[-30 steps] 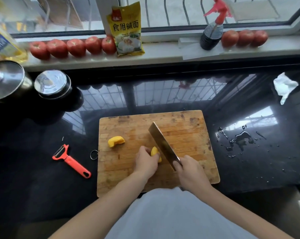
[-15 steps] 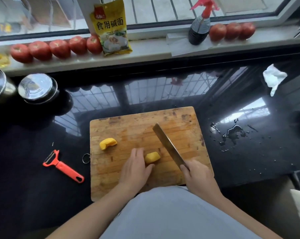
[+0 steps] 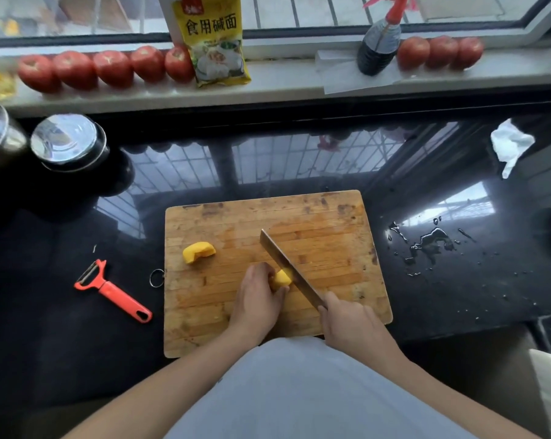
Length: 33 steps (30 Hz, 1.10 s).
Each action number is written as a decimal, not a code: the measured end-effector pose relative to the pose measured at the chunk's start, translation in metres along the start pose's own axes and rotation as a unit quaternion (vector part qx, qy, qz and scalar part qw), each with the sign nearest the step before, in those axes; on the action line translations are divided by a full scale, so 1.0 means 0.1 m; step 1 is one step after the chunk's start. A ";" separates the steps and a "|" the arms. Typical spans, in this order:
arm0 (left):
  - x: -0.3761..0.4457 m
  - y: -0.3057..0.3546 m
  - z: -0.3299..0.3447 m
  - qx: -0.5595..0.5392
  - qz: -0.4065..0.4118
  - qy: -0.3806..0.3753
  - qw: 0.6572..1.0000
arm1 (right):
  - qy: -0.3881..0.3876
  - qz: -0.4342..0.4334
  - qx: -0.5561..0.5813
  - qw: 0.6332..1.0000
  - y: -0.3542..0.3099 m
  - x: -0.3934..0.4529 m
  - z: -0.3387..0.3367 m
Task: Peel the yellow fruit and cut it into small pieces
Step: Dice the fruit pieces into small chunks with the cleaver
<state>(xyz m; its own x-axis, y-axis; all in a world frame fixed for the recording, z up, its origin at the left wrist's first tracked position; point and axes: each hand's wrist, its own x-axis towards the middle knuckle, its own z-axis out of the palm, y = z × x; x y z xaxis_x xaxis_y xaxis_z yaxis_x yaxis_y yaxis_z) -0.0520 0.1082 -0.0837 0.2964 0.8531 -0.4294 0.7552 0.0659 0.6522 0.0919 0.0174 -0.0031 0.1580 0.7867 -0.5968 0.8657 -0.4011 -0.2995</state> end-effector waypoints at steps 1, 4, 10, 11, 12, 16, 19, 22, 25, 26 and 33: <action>0.00 -0.01 0.01 -0.008 -0.003 0.003 1.000 | -0.001 0.000 -0.012 1.000 0.00 -0.01 0.01; 0.00 -0.01 0.01 -0.025 -0.019 0.016 0.999 | -0.006 0.011 -0.016 1.000 0.01 -0.05 0.03; 0.02 -0.02 0.02 -0.036 -0.023 0.016 0.999 | -0.029 0.018 -0.035 0.999 0.01 -0.05 0.07; 0.02 -0.03 0.03 -0.037 -0.022 0.016 0.999 | -0.031 0.017 -0.036 0.999 0.02 -0.05 0.06; 0.02 -0.04 0.03 -0.037 -0.021 0.015 0.999 | -0.032 0.017 -0.039 0.999 0.03 -0.06 0.07; 0.04 -0.04 0.04 -0.037 -0.027 0.013 0.999 | -0.033 0.014 -0.067 0.997 0.14 -0.12 0.09; 0.05 -0.05 0.04 -0.030 -0.036 0.008 0.999 | -0.034 0.022 -0.070 0.997 0.18 -0.15 0.09; 0.05 -0.06 0.05 -0.027 -0.038 0.012 0.999 | -0.029 0.023 -0.066 0.997 0.16 -0.15 0.10; 0.06 -0.06 0.05 -0.030 -0.044 0.013 0.999 | -0.039 0.027 -0.066 0.997 0.14 -0.14 0.09; 0.06 -0.06 0.05 -0.030 -0.046 0.013 0.998 | -0.045 0.028 -0.067 0.996 0.13 -0.14 0.08; 0.06 -0.05 0.07 -0.030 -0.049 0.016 0.998 | -0.064 0.023 -0.060 0.996 0.03 0.01 0.13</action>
<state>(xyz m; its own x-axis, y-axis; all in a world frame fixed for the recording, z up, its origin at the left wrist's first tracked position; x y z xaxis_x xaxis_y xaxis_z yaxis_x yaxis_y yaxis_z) -0.0496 0.1097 -0.0941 0.2029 0.8572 -0.4734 0.7428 0.1803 0.6448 0.0886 0.0107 -0.0147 0.1432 0.6997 -0.6999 0.9108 -0.3698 -0.1834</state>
